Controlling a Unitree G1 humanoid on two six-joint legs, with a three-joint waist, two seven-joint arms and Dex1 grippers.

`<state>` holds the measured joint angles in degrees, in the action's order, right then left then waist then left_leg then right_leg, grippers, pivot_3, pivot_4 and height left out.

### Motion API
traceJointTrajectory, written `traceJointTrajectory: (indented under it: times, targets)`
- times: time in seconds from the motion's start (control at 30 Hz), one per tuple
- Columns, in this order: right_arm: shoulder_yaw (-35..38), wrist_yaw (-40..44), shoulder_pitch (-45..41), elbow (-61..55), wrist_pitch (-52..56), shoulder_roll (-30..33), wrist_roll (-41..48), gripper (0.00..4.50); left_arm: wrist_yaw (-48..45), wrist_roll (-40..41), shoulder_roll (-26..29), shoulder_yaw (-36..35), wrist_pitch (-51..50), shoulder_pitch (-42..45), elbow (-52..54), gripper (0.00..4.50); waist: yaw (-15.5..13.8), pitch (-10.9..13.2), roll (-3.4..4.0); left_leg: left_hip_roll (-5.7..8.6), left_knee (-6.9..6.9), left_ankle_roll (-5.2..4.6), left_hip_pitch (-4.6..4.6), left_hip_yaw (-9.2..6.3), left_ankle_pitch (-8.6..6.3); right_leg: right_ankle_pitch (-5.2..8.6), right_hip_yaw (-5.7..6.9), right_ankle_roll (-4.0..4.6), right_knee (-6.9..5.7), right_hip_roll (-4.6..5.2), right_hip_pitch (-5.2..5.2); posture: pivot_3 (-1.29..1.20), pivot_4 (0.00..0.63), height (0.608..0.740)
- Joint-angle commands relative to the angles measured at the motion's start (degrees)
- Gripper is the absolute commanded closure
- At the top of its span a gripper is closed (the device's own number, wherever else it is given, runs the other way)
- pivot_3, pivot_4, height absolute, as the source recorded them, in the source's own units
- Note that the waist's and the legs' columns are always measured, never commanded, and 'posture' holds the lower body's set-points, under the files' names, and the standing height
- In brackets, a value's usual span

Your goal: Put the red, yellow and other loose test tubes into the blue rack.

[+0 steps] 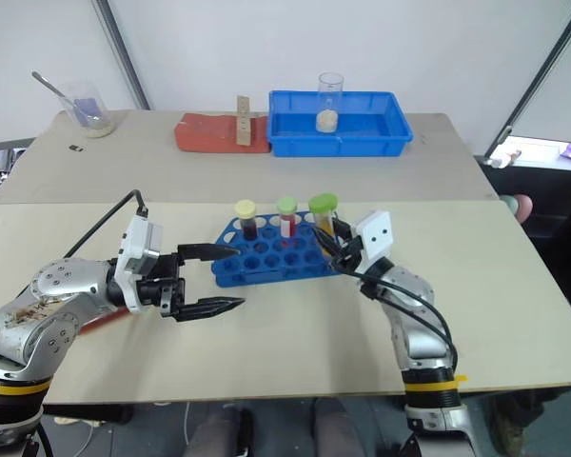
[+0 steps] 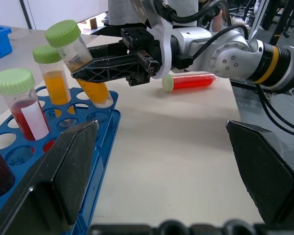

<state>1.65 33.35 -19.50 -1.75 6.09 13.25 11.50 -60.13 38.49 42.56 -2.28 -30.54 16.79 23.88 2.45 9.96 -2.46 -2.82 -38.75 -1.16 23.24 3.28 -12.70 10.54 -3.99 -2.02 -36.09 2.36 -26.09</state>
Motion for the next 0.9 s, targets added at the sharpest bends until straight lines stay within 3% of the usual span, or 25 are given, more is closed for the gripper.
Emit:
traceJointTrajectory:
  times: [0.03, 0.7, 0.77, 0.9]
  targets:
    - [0.92, -2.26, 0.71, -0.13, -1.76, -1.65, 1.37, 3.50, 0.79, 1.41, -0.40, -0.84, -0.31, 0.96, 2.18, 0.00, 0.04, 0.00, 0.00, 0.00, 0.00, 0.00, -0.01, -0.01, 0.00, 0.00, 0.00, 0.00, -0.01, 0.00, 0.00, 0.00, 0.150, 0.740]
    - [0.51, -10.19, 7.37, 1.80, -12.90, -6.39, -0.77, 3.50, 4.90, 2.80, -3.55, 0.56, -2.87, 2.25, 2.67, 0.00, 0.01, 0.00, 0.01, 0.00, 0.01, 0.00, 0.02, -0.03, 0.00, 0.01, 0.00, 0.01, 0.02, 0.00, 0.00, 0.00, 0.150, 0.740]
    - [0.92, -9.86, 7.39, 1.55, -12.31, -5.82, -0.01, 2.48, 4.87, 2.46, -3.67, 1.00, -2.72, 2.74, 2.38, 0.00, -0.02, 0.00, 0.00, 0.00, 0.01, 0.00, 0.01, -0.03, 0.00, 0.01, 0.00, 0.01, 0.02, 0.00, 0.00, 0.00, 0.150, 0.740]
    - [0.98, -8.96, 8.53, -1.22, -8.39, -2.58, -0.29, 1.12, 5.09, 1.62, -3.69, 1.71, -2.42, 2.84, 2.49, 0.00, -0.04, 0.00, 0.00, 0.00, 0.01, 0.00, 0.02, -0.03, 0.00, 0.05, -0.01, 0.09, 0.02, 0.00, 0.00, 0.00, 0.150, 0.740]
